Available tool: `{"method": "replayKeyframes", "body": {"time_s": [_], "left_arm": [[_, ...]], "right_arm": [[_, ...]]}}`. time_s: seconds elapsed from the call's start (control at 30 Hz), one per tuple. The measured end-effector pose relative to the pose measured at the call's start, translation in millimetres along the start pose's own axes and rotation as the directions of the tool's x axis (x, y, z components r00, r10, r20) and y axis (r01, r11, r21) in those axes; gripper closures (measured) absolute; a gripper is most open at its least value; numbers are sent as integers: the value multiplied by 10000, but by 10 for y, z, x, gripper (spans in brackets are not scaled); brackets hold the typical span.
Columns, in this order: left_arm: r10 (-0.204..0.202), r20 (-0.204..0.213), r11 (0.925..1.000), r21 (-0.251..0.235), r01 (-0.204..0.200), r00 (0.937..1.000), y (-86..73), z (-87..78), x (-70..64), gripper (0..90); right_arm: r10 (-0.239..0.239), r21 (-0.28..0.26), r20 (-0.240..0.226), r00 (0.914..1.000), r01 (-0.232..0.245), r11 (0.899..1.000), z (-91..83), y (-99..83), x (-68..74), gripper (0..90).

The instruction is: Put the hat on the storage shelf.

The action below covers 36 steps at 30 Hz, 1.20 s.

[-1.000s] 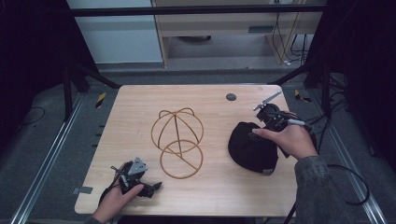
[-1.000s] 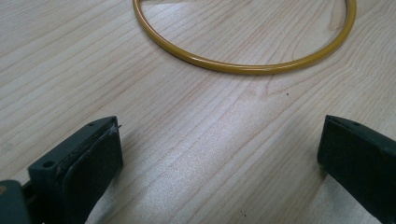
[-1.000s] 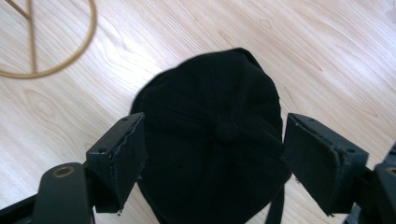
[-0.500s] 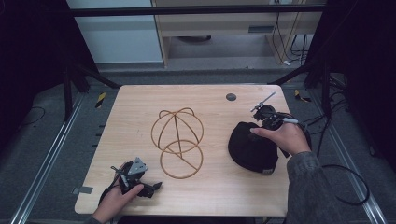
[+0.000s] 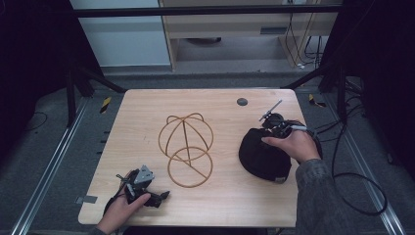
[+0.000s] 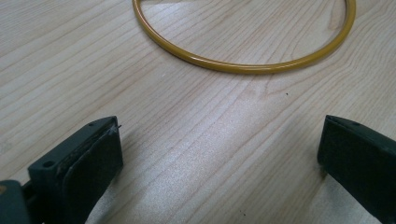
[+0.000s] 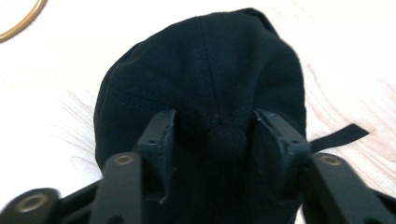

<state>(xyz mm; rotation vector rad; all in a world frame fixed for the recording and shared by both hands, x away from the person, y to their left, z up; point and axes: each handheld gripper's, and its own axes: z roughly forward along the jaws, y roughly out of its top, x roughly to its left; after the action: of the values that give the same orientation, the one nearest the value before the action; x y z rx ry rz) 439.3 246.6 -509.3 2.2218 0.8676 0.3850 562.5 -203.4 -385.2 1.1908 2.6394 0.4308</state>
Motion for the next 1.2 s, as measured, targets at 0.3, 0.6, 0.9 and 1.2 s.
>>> {"method": "replayKeyframes", "body": {"time_s": [0.3, 0.6, 0.9, 1.2], "left_arm": [[-16, -3, 10000, -1, 16, 10000, 0, 0, -1, 0], [-23, 1, 10000, -2, 23, 10000, 0, 0, -2, 0], [-1, 1, 10000, -1, 1, 10000, 0, 0, 0, 0], [1, 1, 10000, 4, -1, 10000, 0, 0, 0, 0]], "right_arm": [[-35, -306, -157, 9999, 30, 9995, -10, -39, -1, 731], [90, -1132, -397, 9992, -135, 9935, -239, -99, 21, 740], [116, -1977, -377, 9992, -188, 9801, -573, -101, 79, 741], [504, -2749, -496, 9975, -621, 9595, -871, -94, 143, 742]]}}
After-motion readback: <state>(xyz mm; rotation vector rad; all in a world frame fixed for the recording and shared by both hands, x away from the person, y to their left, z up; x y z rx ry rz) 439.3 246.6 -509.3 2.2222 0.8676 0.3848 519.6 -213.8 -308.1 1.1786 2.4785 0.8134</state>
